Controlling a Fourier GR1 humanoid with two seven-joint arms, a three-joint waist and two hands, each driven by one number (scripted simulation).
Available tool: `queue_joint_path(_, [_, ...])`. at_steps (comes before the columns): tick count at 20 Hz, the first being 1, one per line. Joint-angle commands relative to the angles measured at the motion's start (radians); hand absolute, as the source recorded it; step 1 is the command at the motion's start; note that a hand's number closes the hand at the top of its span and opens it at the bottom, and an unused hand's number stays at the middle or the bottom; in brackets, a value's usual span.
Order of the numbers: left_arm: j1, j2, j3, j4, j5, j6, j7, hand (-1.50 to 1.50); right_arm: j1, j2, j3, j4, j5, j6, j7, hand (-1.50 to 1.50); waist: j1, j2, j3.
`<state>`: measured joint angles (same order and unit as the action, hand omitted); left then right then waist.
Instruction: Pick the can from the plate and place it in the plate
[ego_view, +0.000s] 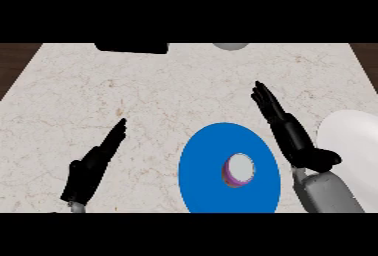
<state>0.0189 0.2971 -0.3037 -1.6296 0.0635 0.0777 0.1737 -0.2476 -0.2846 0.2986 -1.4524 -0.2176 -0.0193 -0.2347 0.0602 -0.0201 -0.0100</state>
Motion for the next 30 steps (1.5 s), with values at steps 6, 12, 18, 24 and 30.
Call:
queue_joint_path(6, [0.113, -0.047, 0.156, 0.104, 0.081, 0.131, 0.067, 0.0, 0.05, -0.115, -0.326, -0.176, 0.088, -0.409, 0.169, 1.5, -0.158, -0.005, 0.0])
queue_joint_path(12, [0.119, -0.083, 0.162, 0.079, 0.133, 0.113, 0.047, 0.0, 0.262, -0.079, -0.355, -0.218, 0.339, -0.777, 0.262, -1.5, -0.164, -0.003, 0.002])
queue_joint_path(18, [0.078, -0.101, 0.145, 0.114, 0.145, 0.077, 0.045, 0.0, 0.548, -0.011, -0.148, -0.6, 0.601, -0.884, 0.414, -1.5, -0.121, 0.01, 0.002])
queue_joint_path(24, [0.054, -0.075, 0.155, 0.111, 0.143, 0.06, 0.067, 0.0, 0.77, -0.125, -0.056, -0.753, 0.778, -0.672, 0.665, -1.5, -0.092, 0.022, 0.0])
queue_joint_path(30, [0.032, -0.081, 0.156, 0.15, 0.144, 0.032, 0.026, 0.0, 0.793, -0.207, 0.005, -0.925, 0.932, -0.427, 0.998, -1.5, -0.059, 0.029, -0.001])
